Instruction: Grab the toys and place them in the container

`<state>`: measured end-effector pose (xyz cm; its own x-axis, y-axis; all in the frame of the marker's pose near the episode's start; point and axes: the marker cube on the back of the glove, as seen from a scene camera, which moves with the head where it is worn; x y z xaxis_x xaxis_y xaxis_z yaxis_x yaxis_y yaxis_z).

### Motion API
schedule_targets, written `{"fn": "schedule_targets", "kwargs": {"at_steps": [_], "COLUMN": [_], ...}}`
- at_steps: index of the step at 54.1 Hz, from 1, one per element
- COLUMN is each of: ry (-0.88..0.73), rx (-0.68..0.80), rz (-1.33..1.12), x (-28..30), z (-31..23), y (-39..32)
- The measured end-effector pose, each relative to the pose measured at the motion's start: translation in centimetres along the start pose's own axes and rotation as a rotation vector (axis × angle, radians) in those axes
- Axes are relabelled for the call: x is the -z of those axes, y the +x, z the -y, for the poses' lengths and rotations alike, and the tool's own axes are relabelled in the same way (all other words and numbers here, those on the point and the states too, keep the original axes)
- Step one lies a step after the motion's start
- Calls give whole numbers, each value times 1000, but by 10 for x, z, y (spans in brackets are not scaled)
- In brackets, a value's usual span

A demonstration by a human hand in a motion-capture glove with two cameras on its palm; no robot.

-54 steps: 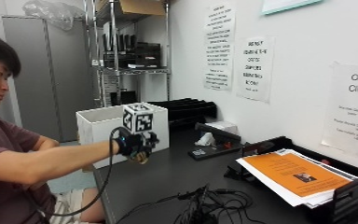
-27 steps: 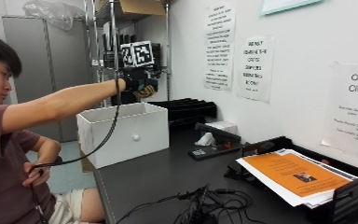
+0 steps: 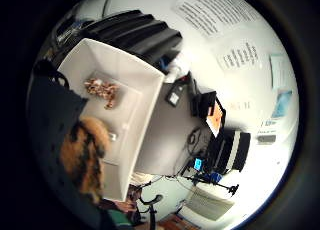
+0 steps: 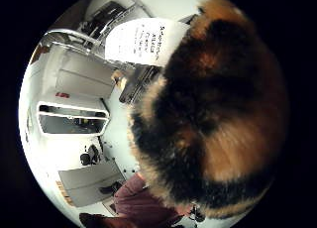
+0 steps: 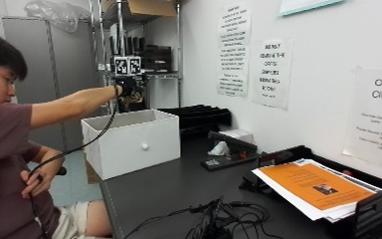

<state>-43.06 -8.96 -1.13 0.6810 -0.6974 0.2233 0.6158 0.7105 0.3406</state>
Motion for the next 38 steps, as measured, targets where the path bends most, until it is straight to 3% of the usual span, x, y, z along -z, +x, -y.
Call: {"fn": "schedule_targets", "kwargs": {"at_steps": [5,13,23,29,35,38], "ry": [-92,-108,-413,-378,-363,-312], "rx": [-112,-111,-197,-187,-57,-95], "rz": [-135,-134,-182,-148,-151,-131], "x": [-9,-14,-27,-27,-21,-20], "z": [-1,4,-12,-14,-18,-17], "y": [2,-1,12,15,19,20]}}
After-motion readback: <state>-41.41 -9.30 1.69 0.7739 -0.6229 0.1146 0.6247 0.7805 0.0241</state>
